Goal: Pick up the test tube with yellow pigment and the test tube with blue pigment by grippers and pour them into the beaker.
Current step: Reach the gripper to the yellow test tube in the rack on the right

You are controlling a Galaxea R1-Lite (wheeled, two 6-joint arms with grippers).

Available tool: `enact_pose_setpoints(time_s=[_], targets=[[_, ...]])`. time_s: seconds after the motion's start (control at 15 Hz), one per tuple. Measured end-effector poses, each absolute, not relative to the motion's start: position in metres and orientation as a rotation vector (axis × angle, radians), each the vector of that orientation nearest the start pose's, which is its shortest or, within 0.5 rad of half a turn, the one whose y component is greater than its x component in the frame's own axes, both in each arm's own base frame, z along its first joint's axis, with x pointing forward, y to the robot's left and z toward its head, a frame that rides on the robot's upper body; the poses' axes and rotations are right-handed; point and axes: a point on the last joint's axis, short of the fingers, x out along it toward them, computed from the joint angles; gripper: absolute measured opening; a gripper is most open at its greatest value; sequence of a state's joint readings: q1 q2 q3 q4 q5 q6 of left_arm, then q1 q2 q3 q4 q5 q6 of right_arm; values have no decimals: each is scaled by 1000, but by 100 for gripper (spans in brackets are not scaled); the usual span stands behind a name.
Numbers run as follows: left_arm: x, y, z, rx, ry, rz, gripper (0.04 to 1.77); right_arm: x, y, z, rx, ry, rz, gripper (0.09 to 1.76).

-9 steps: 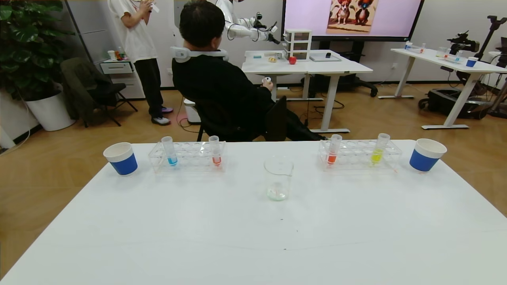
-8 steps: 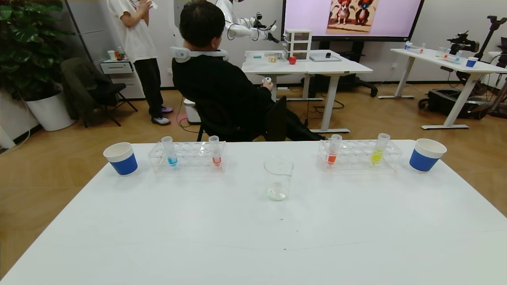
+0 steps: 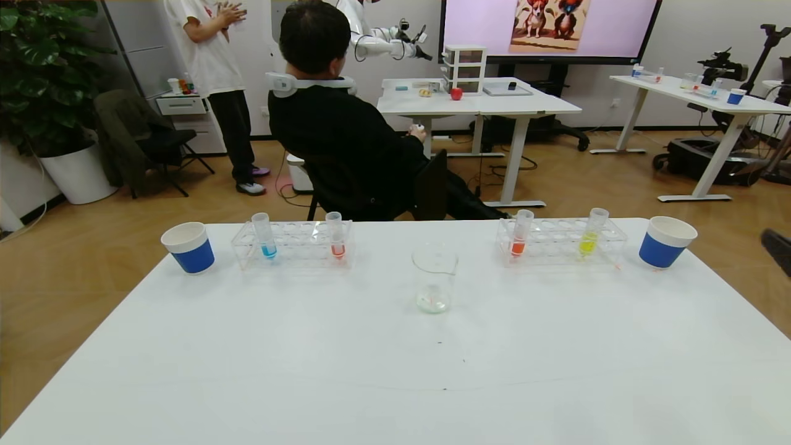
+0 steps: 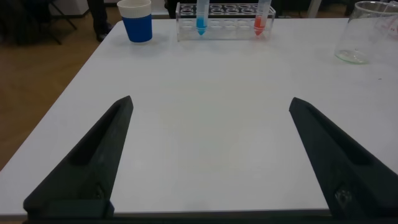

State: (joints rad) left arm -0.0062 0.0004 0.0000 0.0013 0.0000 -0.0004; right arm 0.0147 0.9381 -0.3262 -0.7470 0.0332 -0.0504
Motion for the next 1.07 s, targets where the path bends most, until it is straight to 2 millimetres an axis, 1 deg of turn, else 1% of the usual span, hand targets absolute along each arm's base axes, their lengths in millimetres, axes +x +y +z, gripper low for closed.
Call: enact_pose_setpoints(time_s=[0.2, 0.4, 0.6, 0.8, 0.93, 1.07], targets=[[-23, 0, 75, 0, 2, -6, 175, 169, 3, 216, -49, -109, 43, 173], [-23, 0, 75, 0, 2, -6, 175, 225, 0, 201, -50, -95, 44, 173], [-23, 0, 75, 0, 2, -6, 175, 278, -8, 177, -49, -115, 41, 173], [-23, 0, 75, 0, 2, -6, 175, 328, -18, 149, 6, -120, 27, 173], [-23, 0, 75, 0, 2, -6, 175, 353, -24, 126, 24, -89, 18, 173], [-23, 0, 75, 0, 2, -6, 175, 370, -27, 106, 29, -72, 18, 173]])
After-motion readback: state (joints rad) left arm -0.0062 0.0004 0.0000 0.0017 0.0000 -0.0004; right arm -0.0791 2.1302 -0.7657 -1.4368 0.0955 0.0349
